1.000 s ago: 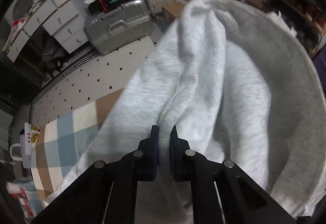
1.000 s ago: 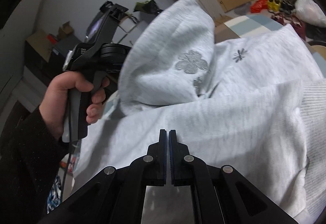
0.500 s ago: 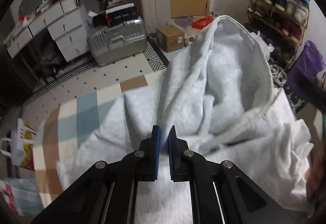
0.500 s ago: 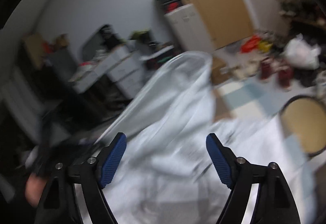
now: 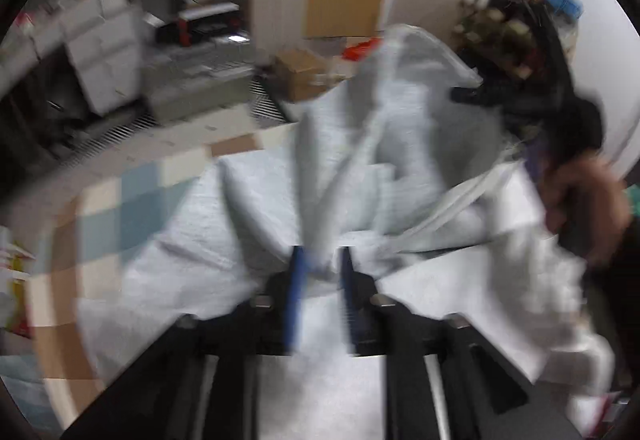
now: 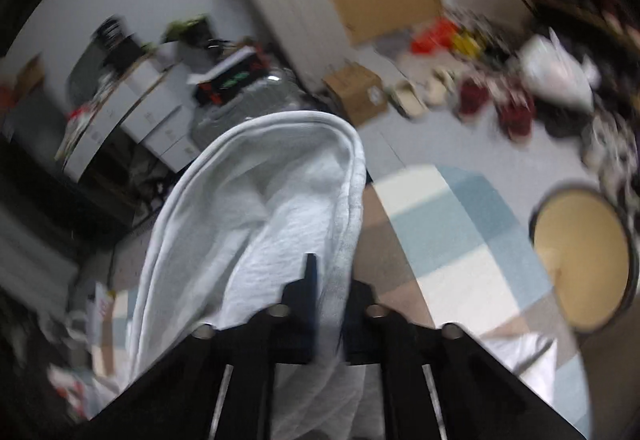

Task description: Fold large clothes

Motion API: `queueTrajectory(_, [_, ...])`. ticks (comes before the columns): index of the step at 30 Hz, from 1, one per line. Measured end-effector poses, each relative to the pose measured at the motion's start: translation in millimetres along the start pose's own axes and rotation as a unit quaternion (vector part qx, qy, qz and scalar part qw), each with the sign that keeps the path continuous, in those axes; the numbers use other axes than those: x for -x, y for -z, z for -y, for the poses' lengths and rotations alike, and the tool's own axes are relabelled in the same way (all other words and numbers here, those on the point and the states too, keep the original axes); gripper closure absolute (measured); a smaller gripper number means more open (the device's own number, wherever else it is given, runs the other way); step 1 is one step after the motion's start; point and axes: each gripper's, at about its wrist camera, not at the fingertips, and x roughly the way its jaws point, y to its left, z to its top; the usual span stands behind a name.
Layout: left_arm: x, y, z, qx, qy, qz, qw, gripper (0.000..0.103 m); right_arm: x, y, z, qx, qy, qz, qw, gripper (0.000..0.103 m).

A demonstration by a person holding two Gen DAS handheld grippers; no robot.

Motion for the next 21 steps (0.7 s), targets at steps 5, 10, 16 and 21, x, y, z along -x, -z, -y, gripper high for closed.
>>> queueTrajectory(5, [24, -25, 19, -0.013, -0.022, 0.054, 0.9982, 0.027, 53, 26, -27, 0.124, -0.023, 0.084, 0.989, 0.099])
queueTrajectory(10, [3, -61, 40, 0.002, -0.065, 0.037, 0.9972, 0.027, 92, 43, -39, 0.149, -0.051, 0.128, 0.979, 0.099])
queueTrajectory(16, [-28, -95, 56, 0.041, -0.075, 0.035, 0.9957, 0.027, 112, 57, -39, 0.164, -0.085, 0.139, 0.973, 0.098])
queueTrajectory(21, [-30, -101, 53, 0.022, -0.159, 0.063, 0.9851, 0.027, 121, 67, -39, 0.184, -0.100, 0.143, 0.967, 0.098])
